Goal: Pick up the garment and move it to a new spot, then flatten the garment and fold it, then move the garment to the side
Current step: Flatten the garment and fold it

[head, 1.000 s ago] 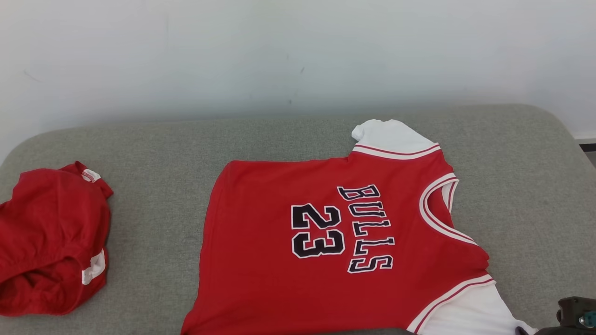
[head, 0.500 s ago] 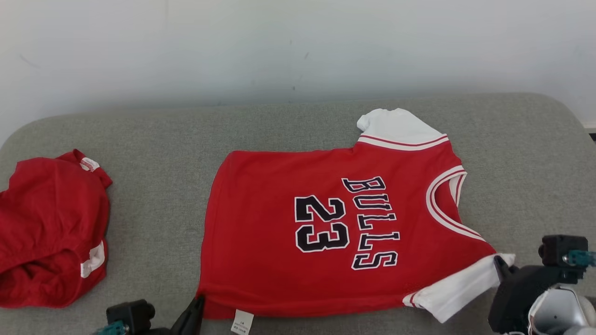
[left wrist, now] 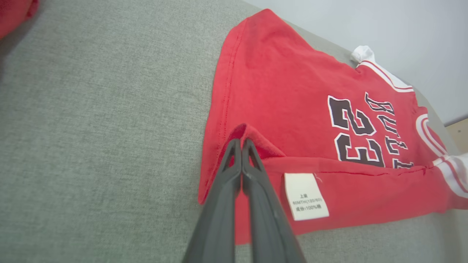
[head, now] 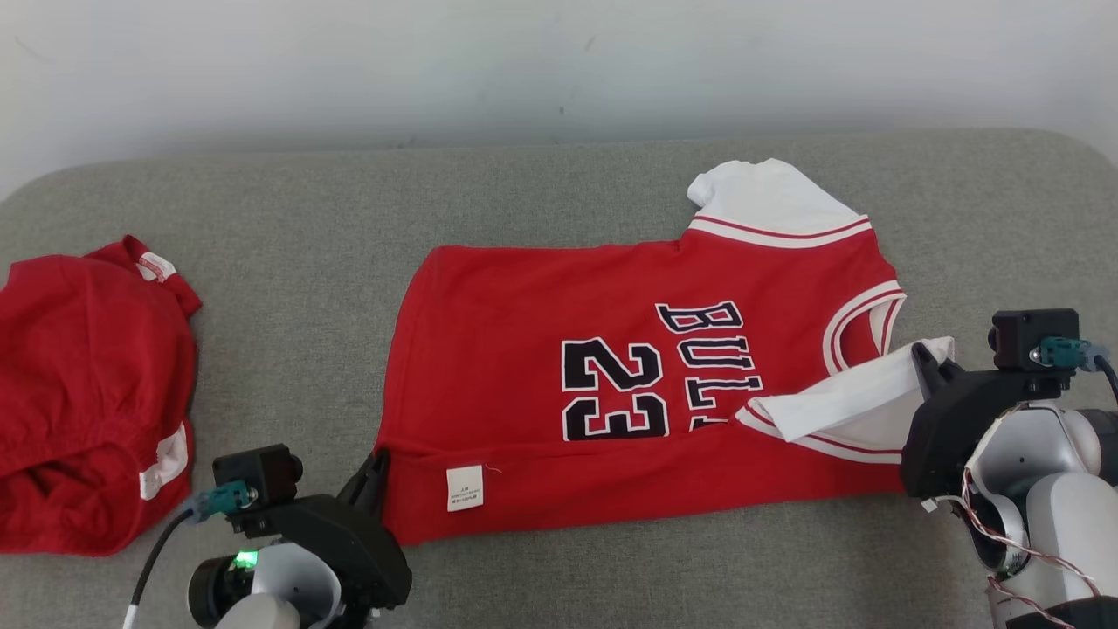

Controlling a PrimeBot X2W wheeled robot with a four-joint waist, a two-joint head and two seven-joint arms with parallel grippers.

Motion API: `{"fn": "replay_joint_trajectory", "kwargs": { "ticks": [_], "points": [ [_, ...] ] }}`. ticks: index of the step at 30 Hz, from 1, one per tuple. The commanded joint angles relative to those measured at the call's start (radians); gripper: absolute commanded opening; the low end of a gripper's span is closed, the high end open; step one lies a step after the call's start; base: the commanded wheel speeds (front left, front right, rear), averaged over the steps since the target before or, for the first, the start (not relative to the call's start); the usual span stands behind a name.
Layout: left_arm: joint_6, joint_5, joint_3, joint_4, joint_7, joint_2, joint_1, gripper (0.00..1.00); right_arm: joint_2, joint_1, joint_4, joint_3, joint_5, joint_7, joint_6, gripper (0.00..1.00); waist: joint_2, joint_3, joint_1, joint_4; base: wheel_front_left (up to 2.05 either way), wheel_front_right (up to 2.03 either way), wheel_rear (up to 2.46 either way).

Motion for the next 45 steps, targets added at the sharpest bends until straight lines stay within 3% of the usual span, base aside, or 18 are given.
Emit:
{"fn": "replay_joint_trajectory", "kwargs": {
  "ticks": [1, 8, 19, 20, 21, 31, 37, 45],
  "points": [
    [0.006, 0.015, 0.000, 0.020, -0.005, -0.002, -0.030, 0.00, -0.016, -0.027, 0.021, 0.018, 0.008, -0.017, 0.000, 0.00, -0.0001, 0.020, -0.0002, 0.002, 0.00, 0.00, 0.00],
    [0.004, 0.019, 0.008, 0.065, -0.025, -0.012, -0.082, 0.00, -0.044, -0.087, 0.072, 0.058, 0.025, -0.065, 0.000, 0.00, -0.0001, 0.040, -0.0002, 0.004, 0.00, 0.00, 0.00],
    [-0.005, 0.023, 0.001, 0.111, -0.034, -0.014, -0.117, 0.00, -0.039, -0.108, 0.126, 0.037, 0.021, -0.111, 0.000, 0.00, -0.0001, 0.044, -0.0002, 0.010, 0.00, 0.00, 0.00],
    [-0.006, 0.025, -0.001, 0.116, -0.036, -0.015, -0.121, 0.31, -0.035, -0.110, 0.131, 0.034, 0.017, -0.115, 0.000, 0.28, -0.0001, 0.045, -0.0002, 0.010, 0.00, 0.00, 0.00],
    [-0.005, 0.026, -0.003, 0.122, -0.034, -0.017, -0.121, 1.00, -0.030, -0.114, 0.134, 0.031, 0.017, -0.128, 0.000, 1.00, -0.0001, 0.044, -0.0002, 0.010, 0.00, 0.00, 0.00],
    [0.021, 0.090, -0.027, 0.153, -0.123, 0.002, -0.097, 1.00, -0.020, -0.093, 0.146, 0.025, 0.049, -0.254, 0.000, 1.00, -0.0001, 0.005, -0.0002, 0.010, 0.00, 0.00, 0.00],
    [0.033, 0.157, -0.069, 0.119, -0.196, 0.026, -0.039, 1.00, -0.028, 0.000, 0.121, -0.013, 0.062, -0.162, 0.000, 1.00, -0.0001, -0.016, -0.0002, 0.005, 0.00, 0.00, 0.00],
    [0.065, 0.214, -0.125, 0.120, -0.205, 0.034, 0.007, 1.00, -0.007, 0.072, 0.089, -0.066, 0.039, -0.073, 0.000, 1.00, -0.0001, 0.014, -0.0002, -0.015, 0.00, 0.00, 0.00]
  ]
}}
